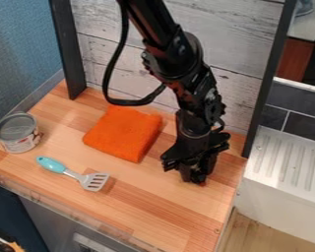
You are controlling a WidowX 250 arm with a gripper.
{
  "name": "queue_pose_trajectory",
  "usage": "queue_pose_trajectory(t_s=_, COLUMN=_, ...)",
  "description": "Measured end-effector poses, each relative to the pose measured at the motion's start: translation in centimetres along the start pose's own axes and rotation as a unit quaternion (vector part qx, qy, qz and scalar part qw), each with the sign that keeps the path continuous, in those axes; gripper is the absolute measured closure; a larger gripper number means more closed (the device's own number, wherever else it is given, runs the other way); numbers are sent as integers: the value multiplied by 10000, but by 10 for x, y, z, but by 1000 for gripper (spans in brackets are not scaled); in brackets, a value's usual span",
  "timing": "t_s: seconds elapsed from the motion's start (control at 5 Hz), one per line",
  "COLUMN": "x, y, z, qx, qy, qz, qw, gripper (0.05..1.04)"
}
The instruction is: Move the object to the lower right side of the table
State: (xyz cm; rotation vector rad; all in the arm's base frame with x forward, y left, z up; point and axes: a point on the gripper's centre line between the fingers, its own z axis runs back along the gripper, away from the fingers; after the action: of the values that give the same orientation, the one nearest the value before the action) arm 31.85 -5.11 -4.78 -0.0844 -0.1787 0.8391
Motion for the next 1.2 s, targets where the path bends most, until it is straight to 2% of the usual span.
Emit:
queue_pose_trajectory(t_s=0.2, x=-6, y=4, z=5, qx=-85, qy=45, qz=221, qw=9997, gripper=590)
queue_pose_trajectory(t_s=0.4, x=3, y=6, z=26, qx=-127, qy=-270, qz=507, qw=9983, gripper=590)
queue_pose_trajectory(t_s=0.6, x=4, y=18, z=57, qx=-90, qy=-693, qz=842, qw=9940, gripper=590)
queue_pose_trajectory(t_s=0.8, x=-3, y=40, z=70, qx=11, qy=-953, qz=1242, qw=9877, gripper=590)
queue_pose_trajectory(t_s=1.0, x=-20, y=62, z=71, qx=242, qy=-1015, qz=1584, qw=9818, gripper=590)
queue_pose_trajectory(t_s=1.2, x=-30, y=73, z=64, qx=228, qy=-890, qz=1812, qw=9791, gripper=590)
